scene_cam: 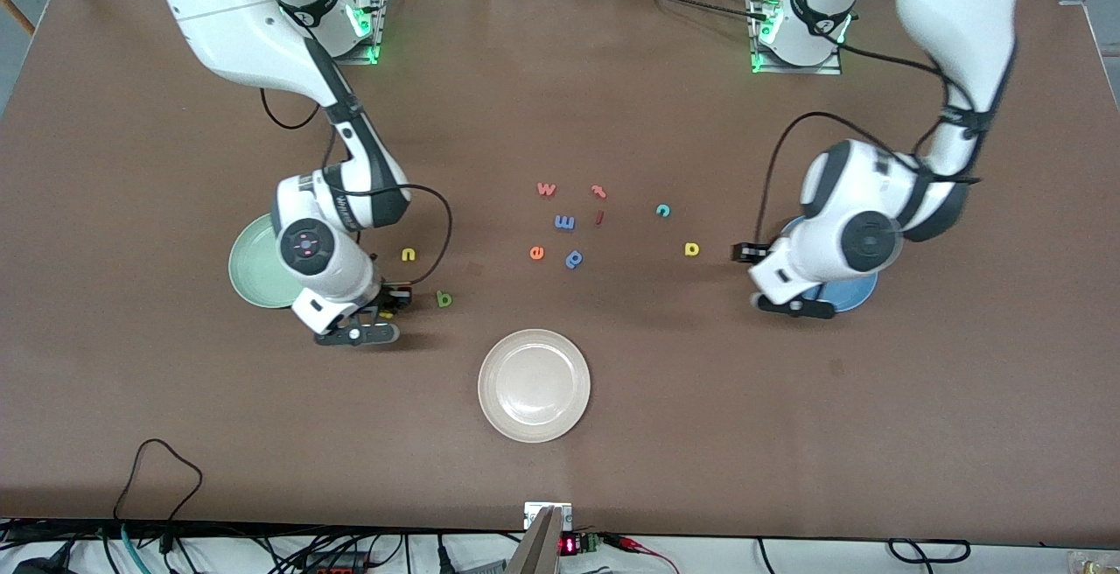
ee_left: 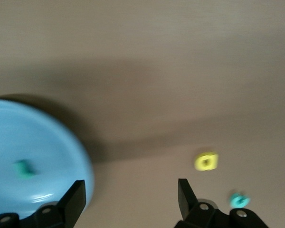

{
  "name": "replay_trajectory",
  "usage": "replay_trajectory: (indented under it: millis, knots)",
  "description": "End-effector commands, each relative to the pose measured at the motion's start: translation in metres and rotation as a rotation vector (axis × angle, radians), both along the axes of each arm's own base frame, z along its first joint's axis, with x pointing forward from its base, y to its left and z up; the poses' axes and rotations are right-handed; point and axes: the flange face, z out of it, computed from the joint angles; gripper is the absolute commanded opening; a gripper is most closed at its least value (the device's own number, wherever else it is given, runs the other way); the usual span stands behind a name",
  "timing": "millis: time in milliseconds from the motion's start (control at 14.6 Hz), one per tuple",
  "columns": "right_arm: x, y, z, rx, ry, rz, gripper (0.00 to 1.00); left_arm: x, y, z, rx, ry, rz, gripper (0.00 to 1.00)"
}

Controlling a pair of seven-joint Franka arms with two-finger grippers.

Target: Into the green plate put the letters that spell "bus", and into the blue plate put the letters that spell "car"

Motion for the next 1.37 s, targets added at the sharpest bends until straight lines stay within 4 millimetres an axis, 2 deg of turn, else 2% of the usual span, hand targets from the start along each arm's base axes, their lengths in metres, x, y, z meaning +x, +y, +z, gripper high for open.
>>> replay_trajectory:
  millis: [0, 137, 275, 412, 550, 618, 687, 756, 824, 893, 1031, 1305]
  knots:
    - [-0.011, -0.053, 0.048, -0.012, 0.095, 0.018, 0.11, 0.000, -0.035, -0.030, 0.020, 0.002, 0.065, 0.73]
    - [-0.023, -0.099, 0.054, -0.004, 0.142, 0.039, 0.12, -0.006, -0.048, -0.045, 0.030, 0.003, 0.115, 0.71]
    - [-0.039, -0.142, 0.046, 0.007, 0.174, 0.038, 0.12, -0.013, -0.061, -0.058, 0.038, 0.001, 0.147, 0.68]
    - [-0.052, -0.179, 0.035, 0.020, 0.209, 0.039, 0.13, -0.016, -0.061, -0.063, 0.047, 0.008, 0.169, 0.66]
    - [-0.060, -0.203, 0.018, 0.028, 0.201, 0.029, 0.23, -0.021, -0.060, -0.068, 0.056, 0.021, 0.168, 0.64]
    - [-0.062, -0.208, 0.011, 0.029, 0.189, 0.025, 0.40, -0.026, -0.059, -0.072, 0.062, 0.032, 0.170, 0.63]
    - [-0.062, -0.207, 0.008, 0.028, 0.183, 0.027, 0.56, -0.028, -0.058, -0.073, 0.066, 0.036, 0.172, 0.62]
    - [-0.061, -0.205, 0.010, 0.028, 0.178, 0.029, 0.84, -0.030, -0.058, -0.074, 0.068, 0.040, 0.174, 0.62]
    - [-0.061, -0.202, 0.014, 0.028, 0.172, 0.032, 0.98, -0.030, -0.058, -0.075, 0.070, 0.042, 0.177, 0.62]
    - [-0.060, -0.197, 0.018, 0.027, 0.165, 0.028, 1.00, -0.032, -0.059, -0.075, 0.071, 0.041, 0.175, 0.62]
    - [-0.057, -0.168, 0.024, 0.030, 0.147, 0.055, 1.00, -0.033, -0.062, -0.075, 0.068, 0.044, 0.174, 0.62]
    - [-0.060, -0.083, 0.023, 0.022, 0.100, 0.063, 0.99, -0.038, -0.064, -0.077, 0.069, 0.049, 0.174, 0.61]
